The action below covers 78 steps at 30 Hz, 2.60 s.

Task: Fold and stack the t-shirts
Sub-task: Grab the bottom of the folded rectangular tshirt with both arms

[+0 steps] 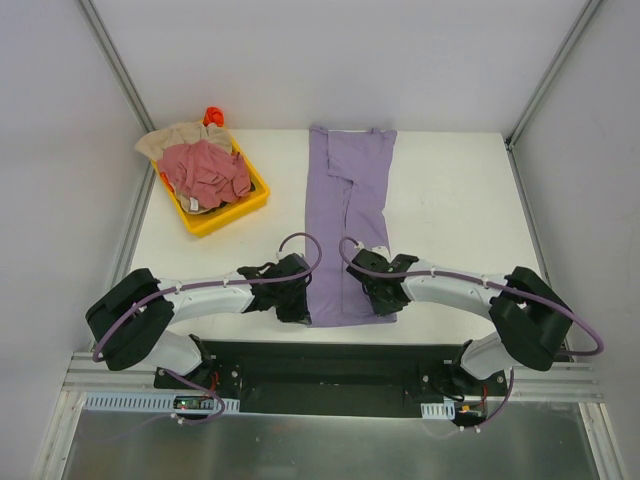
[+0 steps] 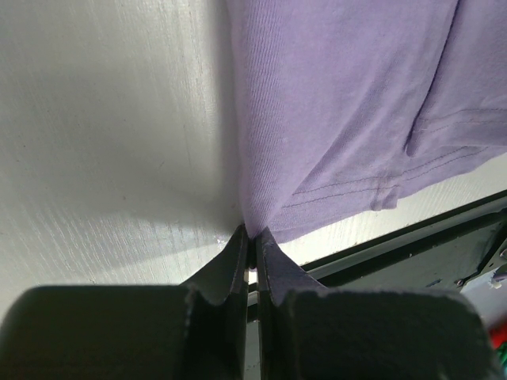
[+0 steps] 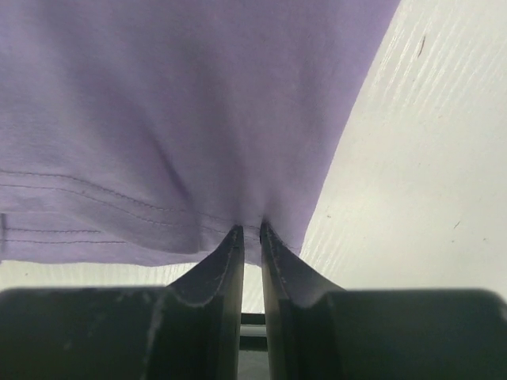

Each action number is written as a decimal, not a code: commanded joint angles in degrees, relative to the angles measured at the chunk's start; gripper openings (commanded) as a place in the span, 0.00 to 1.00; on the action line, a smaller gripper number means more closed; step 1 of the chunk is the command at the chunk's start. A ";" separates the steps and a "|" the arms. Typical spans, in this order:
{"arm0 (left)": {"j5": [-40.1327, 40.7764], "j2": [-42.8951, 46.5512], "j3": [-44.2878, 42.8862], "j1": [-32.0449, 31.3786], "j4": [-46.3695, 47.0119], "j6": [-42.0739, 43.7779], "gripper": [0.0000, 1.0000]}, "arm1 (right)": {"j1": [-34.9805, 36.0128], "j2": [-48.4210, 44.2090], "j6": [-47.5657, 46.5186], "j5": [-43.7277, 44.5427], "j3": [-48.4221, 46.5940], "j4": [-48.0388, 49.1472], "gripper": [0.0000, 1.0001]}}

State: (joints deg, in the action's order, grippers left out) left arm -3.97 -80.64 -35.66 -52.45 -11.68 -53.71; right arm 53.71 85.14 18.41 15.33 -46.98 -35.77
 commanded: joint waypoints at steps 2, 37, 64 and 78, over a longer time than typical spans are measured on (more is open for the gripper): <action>3.44 -1.89 2.79 -0.11 -6.86 0.89 0.00 | -0.01 -0.32 0.48 -1.62 1.45 0.17 0.20; 2.39 -1.80 2.08 -0.20 -7.21 1.86 0.00 | 4.91 -1.29 -6.81 6.55 -0.13 4.21 0.36; 3.00 1.10 3.05 -0.11 -8.44 0.80 0.00 | 6.84 -3.93 1.71 12.27 0.05 -13.10 0.01; 2.65 1.01 3.14 -0.11 -8.44 0.98 0.00 | 9.30 -5.96 -11.38 4.62 4.18 8.43 0.34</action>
State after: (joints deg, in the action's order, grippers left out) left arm -3.95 -78.89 -34.79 -52.45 -13.26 -53.63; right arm 62.76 78.65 12.14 22.22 -43.99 -34.13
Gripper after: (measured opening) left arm 0.010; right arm 0.333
